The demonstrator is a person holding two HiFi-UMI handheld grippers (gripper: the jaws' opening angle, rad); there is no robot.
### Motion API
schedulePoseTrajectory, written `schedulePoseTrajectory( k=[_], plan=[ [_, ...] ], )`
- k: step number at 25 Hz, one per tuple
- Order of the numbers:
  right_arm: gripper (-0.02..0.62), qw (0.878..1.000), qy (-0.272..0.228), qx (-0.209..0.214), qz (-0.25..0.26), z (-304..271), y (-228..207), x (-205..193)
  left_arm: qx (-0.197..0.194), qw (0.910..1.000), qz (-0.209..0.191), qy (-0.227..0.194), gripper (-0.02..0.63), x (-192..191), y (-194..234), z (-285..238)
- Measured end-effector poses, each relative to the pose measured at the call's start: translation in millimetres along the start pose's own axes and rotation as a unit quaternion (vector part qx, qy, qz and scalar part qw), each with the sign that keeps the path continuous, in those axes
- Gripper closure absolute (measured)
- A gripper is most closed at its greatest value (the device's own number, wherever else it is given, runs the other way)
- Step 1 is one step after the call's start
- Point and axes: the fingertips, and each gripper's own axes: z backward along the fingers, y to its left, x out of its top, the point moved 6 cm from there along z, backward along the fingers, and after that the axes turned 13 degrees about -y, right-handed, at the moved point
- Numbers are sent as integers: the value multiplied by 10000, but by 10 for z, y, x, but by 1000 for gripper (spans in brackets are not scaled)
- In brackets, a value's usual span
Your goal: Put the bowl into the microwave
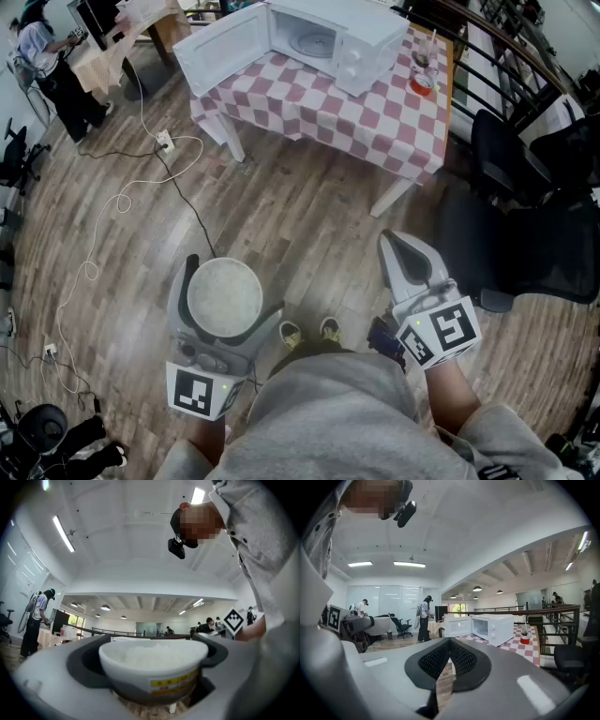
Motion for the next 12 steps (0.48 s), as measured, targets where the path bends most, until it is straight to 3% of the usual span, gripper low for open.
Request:
schedulePoseTrajectory(
  k=[12],
  plan=[
    [597,9999,-88,31,-41,188,-260,28,51,10000,-46,37,63,0,-311,-134]
  ],
)
